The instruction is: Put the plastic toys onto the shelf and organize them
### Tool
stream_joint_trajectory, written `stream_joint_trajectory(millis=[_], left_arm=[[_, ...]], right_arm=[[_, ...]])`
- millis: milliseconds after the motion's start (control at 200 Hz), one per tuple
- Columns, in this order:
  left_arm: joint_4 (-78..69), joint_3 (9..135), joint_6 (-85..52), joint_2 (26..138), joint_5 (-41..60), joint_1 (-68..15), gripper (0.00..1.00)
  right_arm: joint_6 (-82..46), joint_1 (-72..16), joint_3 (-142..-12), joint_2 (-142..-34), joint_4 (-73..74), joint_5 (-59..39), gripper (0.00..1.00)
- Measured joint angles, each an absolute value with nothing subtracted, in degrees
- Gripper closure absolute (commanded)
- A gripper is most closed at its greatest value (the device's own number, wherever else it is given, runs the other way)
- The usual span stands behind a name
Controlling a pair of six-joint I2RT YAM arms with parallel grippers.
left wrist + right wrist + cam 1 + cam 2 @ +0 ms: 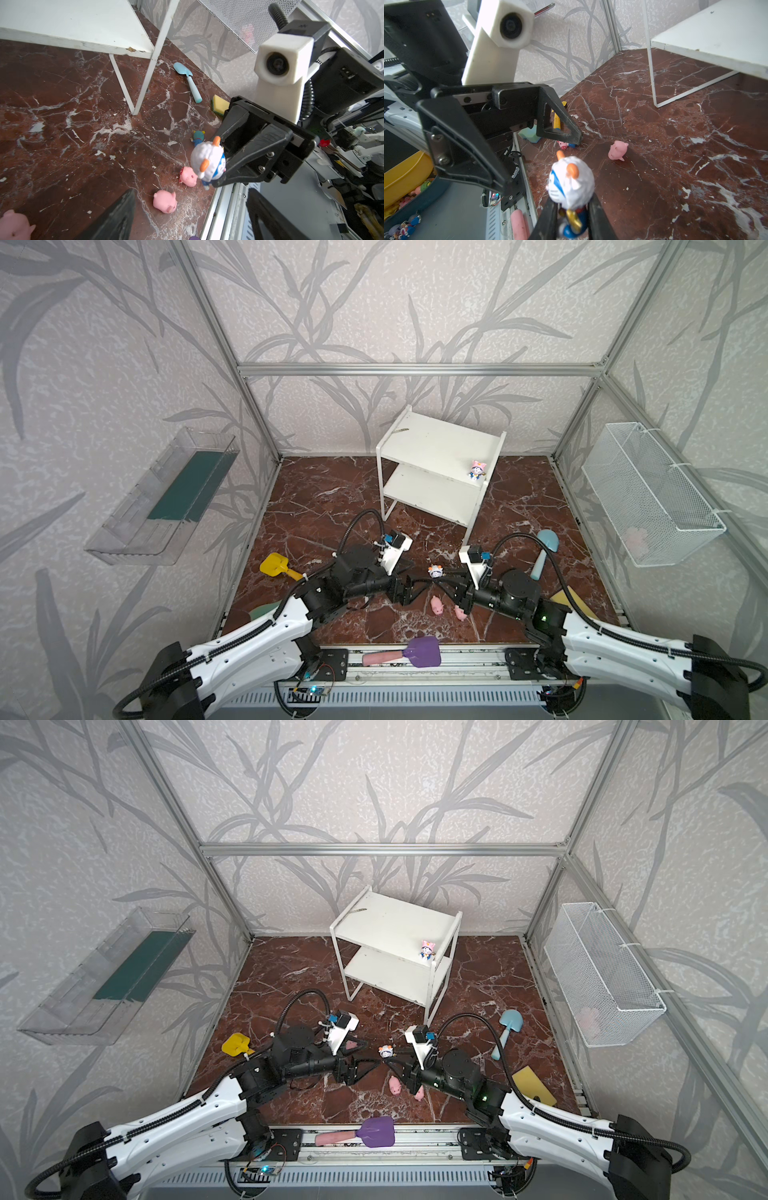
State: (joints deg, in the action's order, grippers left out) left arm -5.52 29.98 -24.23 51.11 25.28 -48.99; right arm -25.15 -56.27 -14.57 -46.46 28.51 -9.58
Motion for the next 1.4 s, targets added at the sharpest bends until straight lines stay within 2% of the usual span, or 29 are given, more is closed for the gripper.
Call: stream_joint_trajectory(millis=[470, 660, 890, 1045, 1119, 1399], left_arm=[[-8.4, 31.81, -25.58, 53.8, 26.83, -50.02, 0.38], [-8.32, 31.86, -25.61, 54.83, 26.92, -50.37, 0.39], [-8.16, 31.9, -25.5, 55.07, 26.89, -50.94, 0.45], [-8.05, 31.92, -25.5, 55.42, 26.85, -51.29, 0.36], [-7.95, 31.92, -25.54, 55.42, 26.7, -51.42, 0.36], [-7.79, 32.95, -25.5, 55.55, 26.41, -51.66, 0.51]], right_arm=[[-23.83, -57.87, -14.5, -46.89, 29.36, -10.55, 0.81], [-23.46, -59.53, -14.5, -47.11, 29.41, -9.76, 0.81], [-22.65, -60.47, -14.5, -47.11, 29.58, -8.97, 0.82], [-22.48, -60.82, -14.5, -46.98, 29.74, -7.49, 0.82], [-22.41, -60.95, -14.5, -46.65, 29.74, -6.83, 0.82], [-22.22, -61.04, -14.5, -45.91, 29.71, -5.48, 0.82]])
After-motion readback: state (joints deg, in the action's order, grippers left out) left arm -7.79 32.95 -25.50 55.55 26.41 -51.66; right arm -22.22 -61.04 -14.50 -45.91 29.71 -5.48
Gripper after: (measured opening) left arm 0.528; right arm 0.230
